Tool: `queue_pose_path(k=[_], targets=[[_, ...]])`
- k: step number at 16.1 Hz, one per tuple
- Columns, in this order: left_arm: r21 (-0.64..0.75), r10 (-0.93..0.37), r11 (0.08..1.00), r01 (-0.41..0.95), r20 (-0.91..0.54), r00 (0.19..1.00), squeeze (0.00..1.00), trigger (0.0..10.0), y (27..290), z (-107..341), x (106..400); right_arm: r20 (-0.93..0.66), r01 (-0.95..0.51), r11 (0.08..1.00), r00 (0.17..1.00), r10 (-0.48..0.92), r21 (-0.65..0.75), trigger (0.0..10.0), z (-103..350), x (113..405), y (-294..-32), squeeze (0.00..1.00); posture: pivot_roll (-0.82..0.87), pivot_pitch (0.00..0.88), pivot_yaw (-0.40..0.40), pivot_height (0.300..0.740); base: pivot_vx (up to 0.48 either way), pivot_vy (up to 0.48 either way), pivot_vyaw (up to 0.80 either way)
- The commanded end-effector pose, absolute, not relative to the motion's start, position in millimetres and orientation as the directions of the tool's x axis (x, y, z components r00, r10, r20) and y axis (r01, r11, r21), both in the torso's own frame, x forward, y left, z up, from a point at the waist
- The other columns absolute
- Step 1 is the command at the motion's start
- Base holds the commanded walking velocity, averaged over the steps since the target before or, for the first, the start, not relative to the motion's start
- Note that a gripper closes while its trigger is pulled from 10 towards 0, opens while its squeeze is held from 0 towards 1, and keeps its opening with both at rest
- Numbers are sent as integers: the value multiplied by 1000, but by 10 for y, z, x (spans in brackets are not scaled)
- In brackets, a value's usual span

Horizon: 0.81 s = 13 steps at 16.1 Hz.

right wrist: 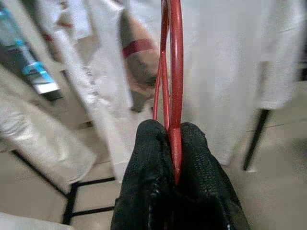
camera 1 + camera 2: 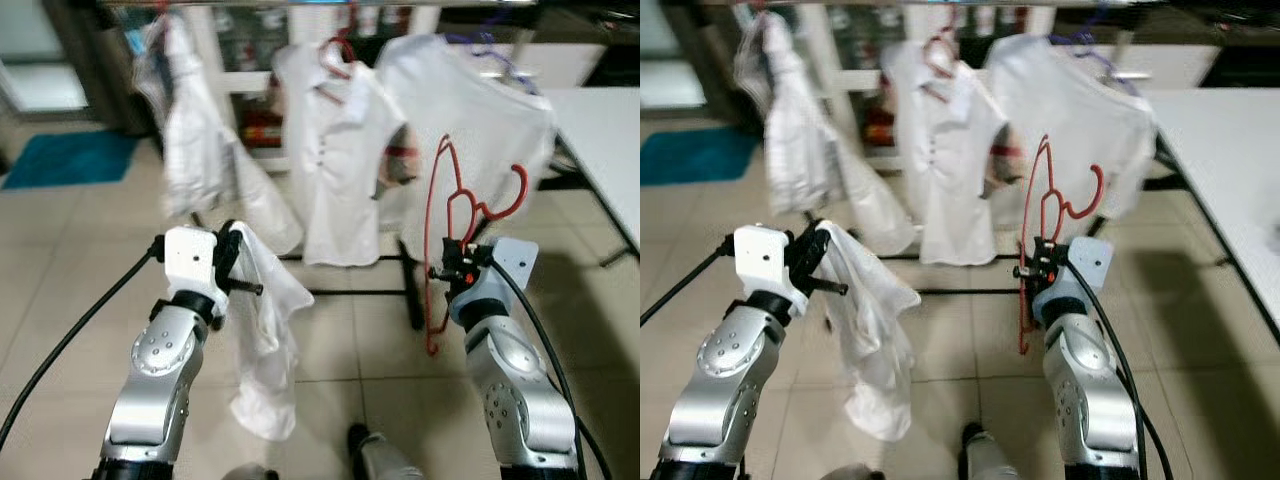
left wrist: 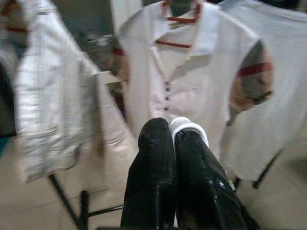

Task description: Hang hanger

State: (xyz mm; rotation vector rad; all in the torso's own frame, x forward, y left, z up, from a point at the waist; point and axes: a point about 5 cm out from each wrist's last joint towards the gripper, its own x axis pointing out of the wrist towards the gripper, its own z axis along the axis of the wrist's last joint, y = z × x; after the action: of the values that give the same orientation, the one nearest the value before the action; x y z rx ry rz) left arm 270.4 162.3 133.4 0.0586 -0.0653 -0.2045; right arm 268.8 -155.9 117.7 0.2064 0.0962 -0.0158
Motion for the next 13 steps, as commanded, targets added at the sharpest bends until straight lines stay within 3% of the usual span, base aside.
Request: queue_pose_path(k=[1, 4, 6, 9, 13], targets=[[35, -229, 973, 228, 57, 972, 0, 10000, 1602, 1361, 2683, -93, 28, 980, 996, -10, 195, 10000, 1169, 2667, -1561, 0, -61, 135, 56, 740, 0, 0, -800], [67, -234, 971, 230, 68, 970, 0, 10000, 1614, 1390, 2694, -61, 17, 956, 998, 1, 292, 10000, 1213, 2668, -1559, 0, -60, 136, 56, 740, 0, 0, -800], [71, -219, 975, 213, 90, 972, 0, 10000, 1603, 1391, 2692, -71, 27, 954, 997, -6, 297, 10000, 1196, 2667, -1569, 0, -62, 136, 56, 740, 0, 0, -800], [67, -174, 984, 167, 112, 978, 0, 10000, 1616, 1411, 2711, -73, 30, 953, 997, -8, 300, 10000, 1188, 2663, -1568, 0, -61, 137, 58, 740, 0, 0, 0], [52, -136, 990, 131, 109, 985, 0, 10000, 1663, 1410, 2723, -73, 33, 952, 997, -11, 303, 10000, 1189, 2662, -1577, 0, -62, 137, 58, 740, 0, 0, -800]])
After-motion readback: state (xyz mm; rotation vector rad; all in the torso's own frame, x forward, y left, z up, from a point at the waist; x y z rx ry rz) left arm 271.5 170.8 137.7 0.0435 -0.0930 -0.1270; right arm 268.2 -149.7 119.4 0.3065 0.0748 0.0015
